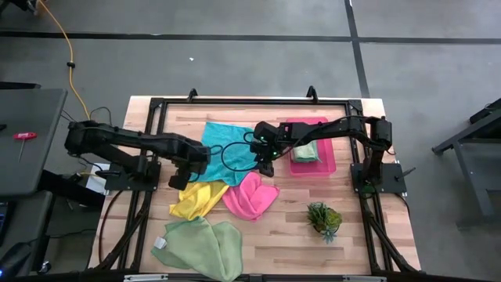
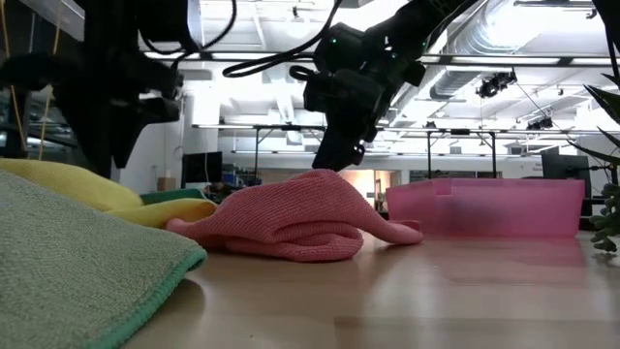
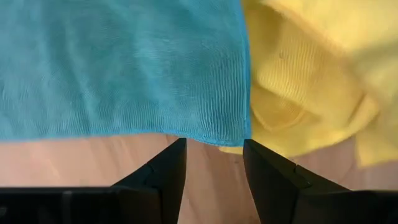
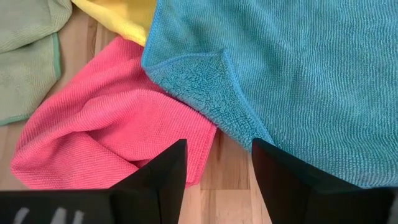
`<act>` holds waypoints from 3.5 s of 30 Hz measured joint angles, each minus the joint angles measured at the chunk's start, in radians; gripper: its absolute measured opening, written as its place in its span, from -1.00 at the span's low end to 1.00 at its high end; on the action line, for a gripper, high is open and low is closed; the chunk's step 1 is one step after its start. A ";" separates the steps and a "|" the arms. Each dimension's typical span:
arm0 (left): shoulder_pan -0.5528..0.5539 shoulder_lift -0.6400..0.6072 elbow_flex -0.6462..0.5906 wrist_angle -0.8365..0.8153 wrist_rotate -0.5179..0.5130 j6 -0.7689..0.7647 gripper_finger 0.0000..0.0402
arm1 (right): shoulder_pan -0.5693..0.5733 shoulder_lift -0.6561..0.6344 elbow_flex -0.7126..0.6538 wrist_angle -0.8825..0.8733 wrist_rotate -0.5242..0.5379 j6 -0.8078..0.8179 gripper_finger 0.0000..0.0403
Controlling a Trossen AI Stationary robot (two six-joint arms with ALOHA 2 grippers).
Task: Fold microfiber towels
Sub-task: Fold the blue microfiber cloth
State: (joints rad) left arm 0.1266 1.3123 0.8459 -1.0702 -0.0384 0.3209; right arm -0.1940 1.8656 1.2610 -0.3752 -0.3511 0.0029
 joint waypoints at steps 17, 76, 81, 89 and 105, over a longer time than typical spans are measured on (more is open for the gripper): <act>-0.227 0.087 -0.092 0.046 -0.110 -0.038 -0.31 | 0.000 -0.001 0.000 0.052 0.039 0.000 -0.15; -0.247 0.047 -0.169 0.141 -0.267 0.023 -0.35 | 0.000 -0.001 0.000 0.096 0.056 0.076 -0.15; -0.247 0.027 -0.160 0.137 -0.283 0.023 -0.35 | 0.000 -0.001 0.000 0.096 0.056 0.076 -0.15; -0.247 -0.034 -0.139 0.132 -0.279 0.023 -0.35 | -0.002 -0.001 0.000 0.108 0.056 0.076 -0.15; -0.247 -0.034 -0.167 0.146 -0.189 0.023 -0.35 | -0.002 -0.001 0.000 0.109 0.056 0.085 -0.15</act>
State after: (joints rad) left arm -0.1207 1.2787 0.6789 -0.9241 -0.2273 0.3435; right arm -0.1959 1.8648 1.2610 -0.2665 -0.2947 0.0879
